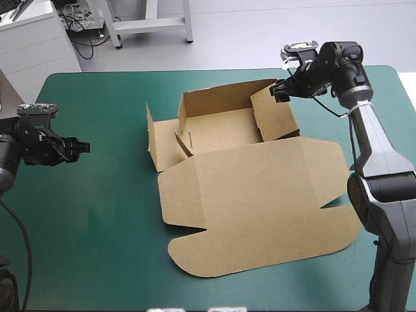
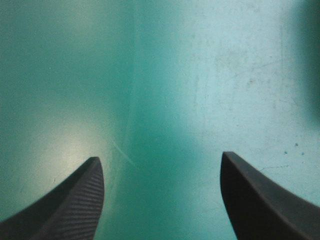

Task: Fold the box

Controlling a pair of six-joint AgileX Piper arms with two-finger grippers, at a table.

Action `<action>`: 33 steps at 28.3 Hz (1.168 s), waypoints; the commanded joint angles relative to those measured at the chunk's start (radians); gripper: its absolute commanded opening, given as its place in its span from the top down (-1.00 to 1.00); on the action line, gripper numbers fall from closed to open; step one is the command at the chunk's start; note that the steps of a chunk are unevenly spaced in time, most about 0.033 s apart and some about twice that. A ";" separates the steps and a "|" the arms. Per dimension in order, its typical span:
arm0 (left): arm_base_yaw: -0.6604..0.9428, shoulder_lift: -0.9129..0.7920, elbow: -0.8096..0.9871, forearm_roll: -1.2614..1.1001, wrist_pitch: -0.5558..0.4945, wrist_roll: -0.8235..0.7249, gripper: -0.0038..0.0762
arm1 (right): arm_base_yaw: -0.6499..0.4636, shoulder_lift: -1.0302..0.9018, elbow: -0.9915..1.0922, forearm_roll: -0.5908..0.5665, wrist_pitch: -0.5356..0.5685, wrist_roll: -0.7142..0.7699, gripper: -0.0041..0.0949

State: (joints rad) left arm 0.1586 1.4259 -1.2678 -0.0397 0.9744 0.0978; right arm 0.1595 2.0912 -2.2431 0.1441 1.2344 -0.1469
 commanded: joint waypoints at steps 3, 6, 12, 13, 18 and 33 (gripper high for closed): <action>-0.003 -0.036 -0.025 -0.018 -0.047 0.004 -0.27 | 0.077 -0.076 -0.035 -0.048 0.013 0.052 -0.52; -0.003 -0.036 -0.025 -0.018 -0.047 0.005 -0.27 | 0.140 -0.057 -0.035 -0.233 0.010 0.090 -0.52; -0.003 -0.036 -0.025 -0.020 -0.053 0.008 -0.27 | 0.099 -0.029 -0.037 -0.220 -0.034 0.097 -0.52; -0.003 -0.036 -0.025 -0.022 -0.053 0.008 -0.27 | 0.088 -0.026 -0.035 -0.217 -0.042 0.097 -0.52; -0.003 -0.036 -0.025 -0.022 -0.053 0.008 -0.27 | 0.058 0.015 -0.035 -0.144 -0.079 0.077 -0.52; -0.003 -0.036 -0.025 -0.022 -0.041 0.011 -0.27 | 0.048 0.111 -0.035 -0.144 -0.112 0.078 0.09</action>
State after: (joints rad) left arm 0.1586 1.4256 -1.2678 -0.0514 0.9625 0.1057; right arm 0.2157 2.2688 -2.2460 0.0065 1.1652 -0.0604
